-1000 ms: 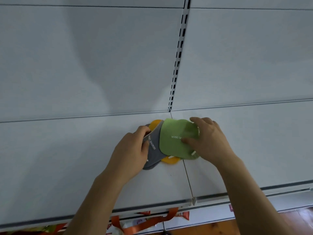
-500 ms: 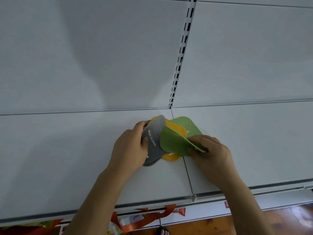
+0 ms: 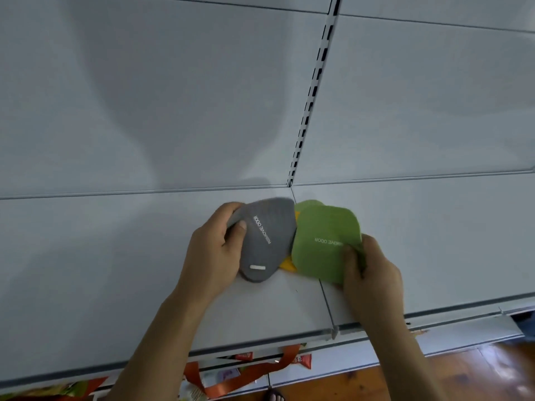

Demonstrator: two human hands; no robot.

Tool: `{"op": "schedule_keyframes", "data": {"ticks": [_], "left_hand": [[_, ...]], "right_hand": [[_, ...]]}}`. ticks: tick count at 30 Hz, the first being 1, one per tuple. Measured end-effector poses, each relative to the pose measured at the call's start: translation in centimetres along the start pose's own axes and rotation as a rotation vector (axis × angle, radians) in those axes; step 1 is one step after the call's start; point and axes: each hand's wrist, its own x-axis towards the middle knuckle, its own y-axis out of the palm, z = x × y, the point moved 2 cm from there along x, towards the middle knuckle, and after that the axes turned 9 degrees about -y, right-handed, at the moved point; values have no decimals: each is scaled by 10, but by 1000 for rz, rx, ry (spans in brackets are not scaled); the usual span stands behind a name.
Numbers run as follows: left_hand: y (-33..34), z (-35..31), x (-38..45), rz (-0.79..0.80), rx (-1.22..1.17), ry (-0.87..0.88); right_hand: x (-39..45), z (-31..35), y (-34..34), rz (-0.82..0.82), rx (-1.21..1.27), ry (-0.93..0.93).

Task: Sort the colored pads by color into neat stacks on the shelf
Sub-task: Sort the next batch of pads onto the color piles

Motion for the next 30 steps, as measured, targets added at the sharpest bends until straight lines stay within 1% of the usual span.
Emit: {"op": "schedule_keyframes", "data": {"ticks": [3, 7, 12, 16, 18, 22, 27, 30], "left_hand": [[-3, 3, 0, -13, -103, -36], [4, 2, -4, 13, -222, -117], [34, -21, -22, 152, -303, -101], [67, -48, -38, 189, -277, -23], [89, -63, -49, 224, -271, -27], [141, -95, -77, 266, -234, -22], [238, -145, -124, 297, -259, -54], [294, -174, -150, 367, -307, -66]], "right_hand": [[-2, 1, -4, 2, 19, 38], [-19, 1, -18, -87, 166, 164], [-47, -5, -51, -244, 245, 269], [-64, -28, -88, -387, 273, 358], [-73, -44, -106, -433, 258, 378], [-92, -88, -144, -499, 334, 397], [-123, -172, -214, -567, 386, 426], [-139, -222, -254, -581, 320, 449]]}}
